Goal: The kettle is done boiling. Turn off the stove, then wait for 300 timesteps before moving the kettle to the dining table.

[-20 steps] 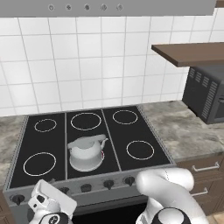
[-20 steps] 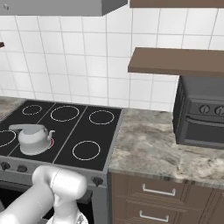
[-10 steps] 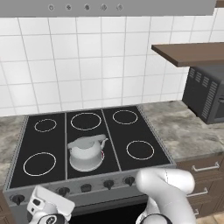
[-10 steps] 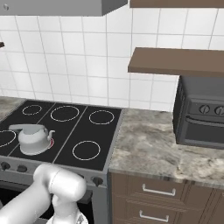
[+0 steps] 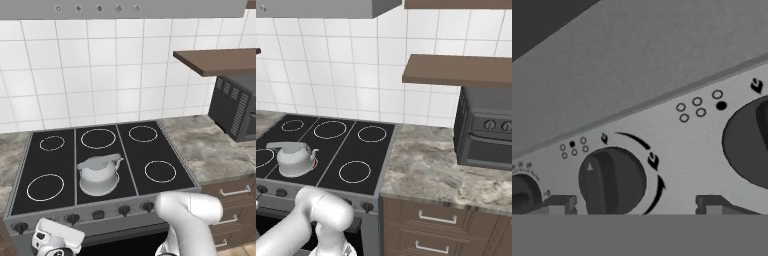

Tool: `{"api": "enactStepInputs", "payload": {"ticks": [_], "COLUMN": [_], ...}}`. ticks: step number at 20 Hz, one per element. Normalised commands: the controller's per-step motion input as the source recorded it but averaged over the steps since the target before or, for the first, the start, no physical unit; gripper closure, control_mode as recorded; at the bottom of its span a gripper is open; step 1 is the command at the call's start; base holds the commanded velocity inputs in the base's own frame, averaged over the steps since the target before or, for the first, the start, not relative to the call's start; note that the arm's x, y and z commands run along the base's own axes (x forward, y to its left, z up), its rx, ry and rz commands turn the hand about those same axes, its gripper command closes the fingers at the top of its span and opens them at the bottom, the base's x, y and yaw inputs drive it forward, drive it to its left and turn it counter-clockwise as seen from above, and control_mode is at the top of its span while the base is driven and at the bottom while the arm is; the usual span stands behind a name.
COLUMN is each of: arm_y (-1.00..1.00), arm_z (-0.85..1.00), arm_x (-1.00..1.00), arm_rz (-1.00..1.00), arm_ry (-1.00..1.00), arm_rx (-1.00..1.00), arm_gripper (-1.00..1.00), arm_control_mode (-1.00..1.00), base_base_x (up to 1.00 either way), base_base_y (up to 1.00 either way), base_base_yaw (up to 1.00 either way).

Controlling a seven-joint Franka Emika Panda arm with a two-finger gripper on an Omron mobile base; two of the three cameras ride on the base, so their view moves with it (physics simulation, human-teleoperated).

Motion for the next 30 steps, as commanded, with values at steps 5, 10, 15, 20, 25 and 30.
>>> {"api": "enactStepInputs", "payload": {"ticks": [5, 10, 15, 20, 25, 30], "arm_y": [0.03, -0.09, -0.28, -0.17, -0.02, -0.02], "arm_z": [-0.18, -0.10, 0.00, 0.00, 0.00, 0.00], "arm_x": [0.09, -0.01, -0.20, -0.02, 0.12, 0.10], "arm_rz": [0.03, 0.00, -0.02, 0.00, 0.00, 0.01], "arm_ry": [0.00, 0.00, 0.00, 0.00, 0.00, 0.00], "arm_rx": [-0.02, 0.00, 0.00, 0.00, 0.00, 0.00], "arm_gripper": [-1.00, -1.00, -1.00, -1.00, -1.00, -1.00], "arm_control_mode": [-1.00, -1.00, -1.00, -1.00, -1.00, -1.00], "base_base_x": [0.00, 0.00, 0.00, 0.00, 0.00, 0.00], "base_base_y": [0.00, 0.00, 0.00, 0.00, 0.00, 0.00], "base_base_yaw": [0.00, 0.00, 0.00, 0.00, 0.00, 0.00]}}
